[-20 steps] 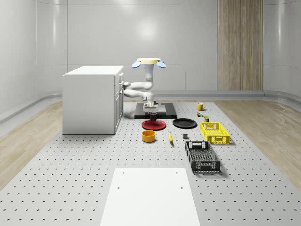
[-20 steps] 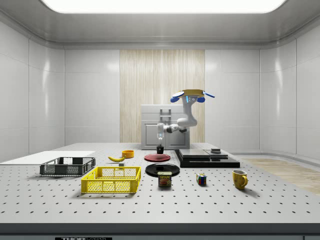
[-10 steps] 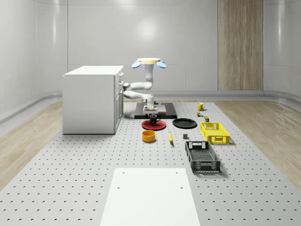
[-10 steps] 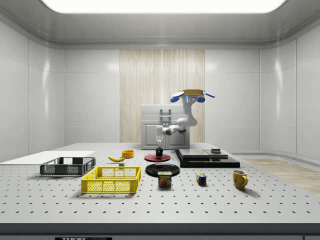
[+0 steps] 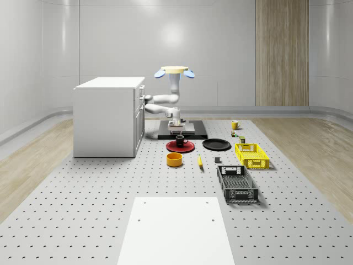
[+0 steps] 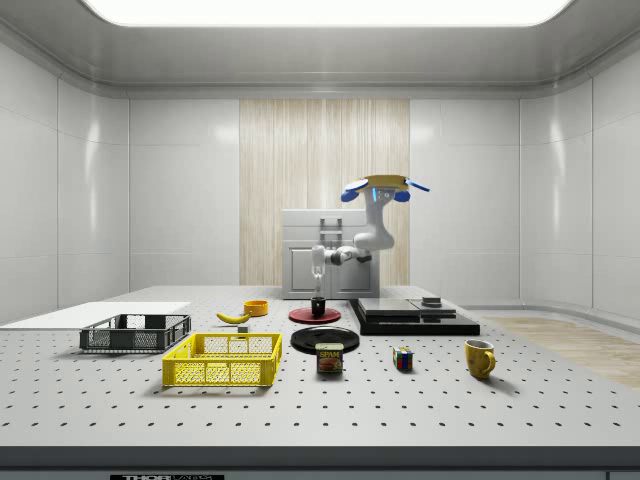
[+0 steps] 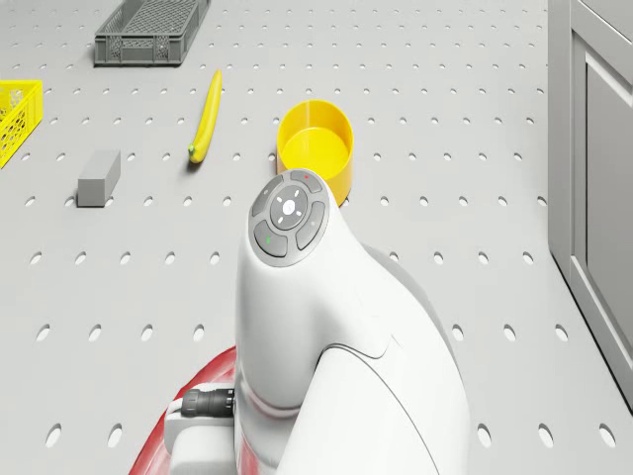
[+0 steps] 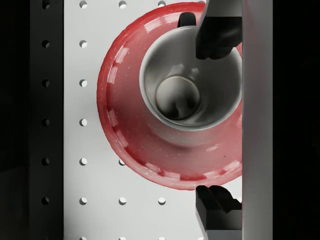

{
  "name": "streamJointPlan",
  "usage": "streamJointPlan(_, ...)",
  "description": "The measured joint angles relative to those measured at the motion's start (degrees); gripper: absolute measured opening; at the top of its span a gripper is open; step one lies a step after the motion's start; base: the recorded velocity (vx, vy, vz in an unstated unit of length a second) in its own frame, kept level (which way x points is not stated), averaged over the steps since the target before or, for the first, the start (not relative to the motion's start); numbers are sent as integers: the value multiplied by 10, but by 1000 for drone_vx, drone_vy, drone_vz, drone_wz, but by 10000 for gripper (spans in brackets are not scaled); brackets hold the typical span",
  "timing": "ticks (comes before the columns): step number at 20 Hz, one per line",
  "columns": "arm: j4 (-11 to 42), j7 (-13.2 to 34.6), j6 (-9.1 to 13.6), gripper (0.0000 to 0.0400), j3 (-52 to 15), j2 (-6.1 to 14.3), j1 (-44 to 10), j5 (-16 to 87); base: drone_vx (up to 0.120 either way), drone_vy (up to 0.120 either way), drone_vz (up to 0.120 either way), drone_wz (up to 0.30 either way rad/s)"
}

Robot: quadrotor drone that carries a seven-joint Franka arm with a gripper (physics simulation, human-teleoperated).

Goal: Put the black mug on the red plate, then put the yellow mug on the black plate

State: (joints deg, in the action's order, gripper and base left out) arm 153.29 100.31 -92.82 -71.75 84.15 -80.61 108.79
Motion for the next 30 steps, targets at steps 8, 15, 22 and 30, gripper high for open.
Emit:
streamJointPlan(8,3,2,1,397,-12,6,-1,-13,-115,120,15,0)
streamJointPlan(15,3,3,-2,400,-14,10,-2,-17,-120,120,0,0)
streamJointPlan(22,3,4,-6,400,-15,14,-4,-19,-120,120,0,0)
streamJointPlan(30,3,5,-10,400,-15,19,-5,-21,-120,120,0,0)
